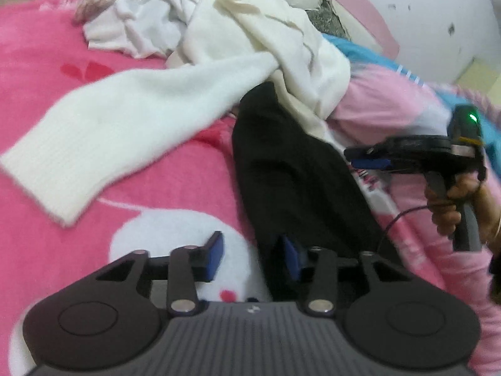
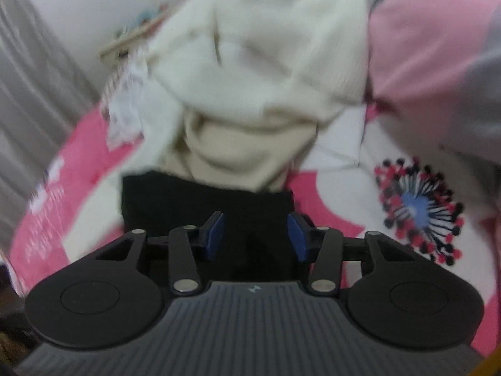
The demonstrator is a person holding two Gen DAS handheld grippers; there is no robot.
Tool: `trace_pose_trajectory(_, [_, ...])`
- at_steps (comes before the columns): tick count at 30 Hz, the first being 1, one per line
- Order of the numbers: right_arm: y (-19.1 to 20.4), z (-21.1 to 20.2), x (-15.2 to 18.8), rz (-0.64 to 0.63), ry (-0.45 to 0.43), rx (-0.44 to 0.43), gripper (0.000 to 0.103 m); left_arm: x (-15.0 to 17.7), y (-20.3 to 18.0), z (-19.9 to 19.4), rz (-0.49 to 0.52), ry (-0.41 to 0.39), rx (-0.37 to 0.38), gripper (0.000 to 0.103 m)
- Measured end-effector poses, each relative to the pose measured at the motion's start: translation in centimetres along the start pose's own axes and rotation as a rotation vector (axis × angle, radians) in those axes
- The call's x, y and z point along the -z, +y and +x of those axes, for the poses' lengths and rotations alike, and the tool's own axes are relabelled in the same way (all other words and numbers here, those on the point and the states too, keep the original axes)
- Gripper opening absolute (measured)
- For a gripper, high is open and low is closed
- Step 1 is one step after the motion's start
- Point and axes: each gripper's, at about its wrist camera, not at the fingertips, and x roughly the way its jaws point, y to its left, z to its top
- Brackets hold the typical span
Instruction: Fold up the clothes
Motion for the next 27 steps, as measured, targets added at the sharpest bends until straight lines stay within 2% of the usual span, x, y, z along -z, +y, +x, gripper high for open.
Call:
trace_pose_trajectory(3, [-1.0, 2.6, 0.7, -0.084, 0.046, 0.195, 0.041, 0.1, -0.5, 0.2, 0.045, -0.012, -0.040, 0.036])
trace_pose_trajectory(5, [-2.9, 1.5, 0.6, 0.037, -0.028, 0.193, 0.040, 0.1, -0.4, -0.4, 0.042, -0.014, -0.053, 0.036])
trace_pose_trajectory(6, [-3.3, 0.6, 0.7, 0.079, -0.062, 0.225, 0.040, 0.0, -0.4, -0.7, 0.040, -0.016, -0.062, 0.037])
trace_pose_trajectory(9, [-3.1, -2.7, 0.9, -0.003, -0.133, 0.296, 0.040, -0.4, -0.4, -1.8, 0.036, -0.020, -0.093, 0.039])
trace_pose_trajectory(15, [-3.4, -13.5, 2.9, -0.026, -0.439, 0.314, 0.040, -1.3, -1.9, -5.3, 0.096, -0.031, -0.103, 0.041])
trace_pose_trajectory(18, [-2.5, -19.9, 4.7, -0.107, -0.541, 0.336, 0.040, -1.4, -3.4, -7.7, 0.153, -0.045, -0.071, 0.043])
trace_pose_trajectory(21, [-0.9, -26.4, 6.4, -0.199, -0.530, 0.364, 0.040, -1.0, -5.5, -9.9, 0.219, -0.043, -0.021, 0.043])
trace_pose_trajectory(24, [0.8, -31.4, 9.4, -0.214, -0.396, 0.355, 0.040, 1.3, -7.8, -12.0, 0.250, 0.014, 0.049, 0.042])
trace_pose_trajectory(27, [3.1, -32.0, 14.4, -0.213, -0.224, 0.294, 0.033, 4.7, -10.0, -13.2, 0.307, 0.110, 0.133, 0.041])
